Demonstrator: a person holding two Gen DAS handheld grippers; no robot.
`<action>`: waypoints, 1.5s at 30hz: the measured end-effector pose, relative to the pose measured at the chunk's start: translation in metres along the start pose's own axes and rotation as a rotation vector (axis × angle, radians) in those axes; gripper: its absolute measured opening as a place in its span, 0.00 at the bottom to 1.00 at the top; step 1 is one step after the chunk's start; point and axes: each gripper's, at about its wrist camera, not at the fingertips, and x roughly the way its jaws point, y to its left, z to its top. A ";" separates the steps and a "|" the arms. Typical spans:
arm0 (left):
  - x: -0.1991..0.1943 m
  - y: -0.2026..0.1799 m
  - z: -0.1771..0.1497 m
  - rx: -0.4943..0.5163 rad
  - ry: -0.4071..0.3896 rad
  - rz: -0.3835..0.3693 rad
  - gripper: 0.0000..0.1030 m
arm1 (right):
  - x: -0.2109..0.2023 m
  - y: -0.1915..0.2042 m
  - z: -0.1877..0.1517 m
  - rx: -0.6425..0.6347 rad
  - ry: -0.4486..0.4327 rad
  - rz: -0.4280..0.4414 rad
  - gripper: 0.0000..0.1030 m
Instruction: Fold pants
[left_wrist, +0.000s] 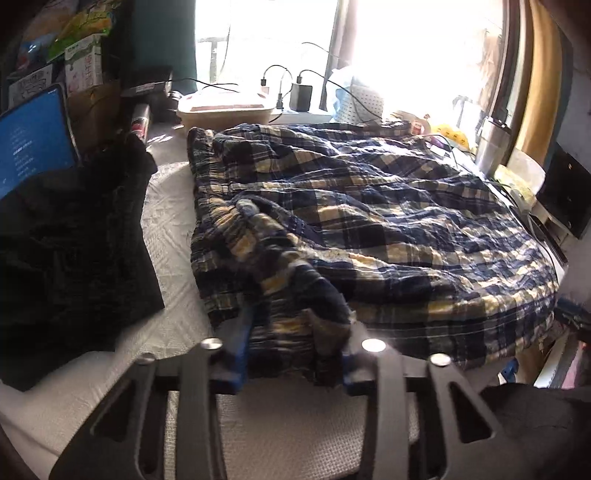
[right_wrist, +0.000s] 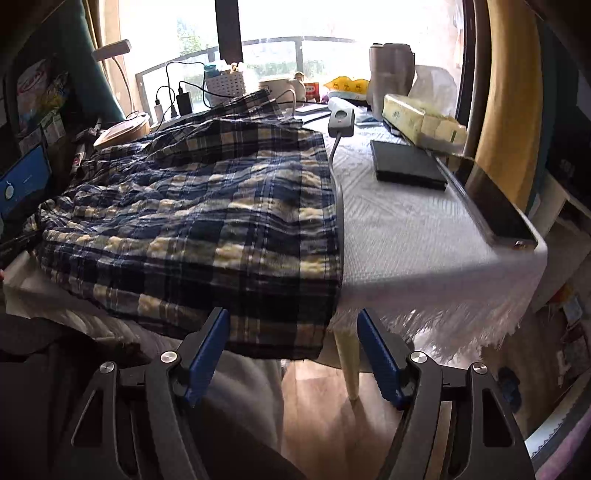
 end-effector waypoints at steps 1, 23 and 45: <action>0.000 -0.001 0.000 0.001 0.003 0.001 0.26 | 0.002 0.001 -0.001 0.008 0.002 0.010 0.71; -0.048 0.002 0.017 0.012 -0.083 0.010 0.22 | 0.012 0.001 -0.006 0.126 0.002 0.084 0.76; -0.066 0.002 0.035 0.017 -0.106 -0.020 0.22 | 0.002 0.034 0.001 0.003 -0.028 0.156 0.01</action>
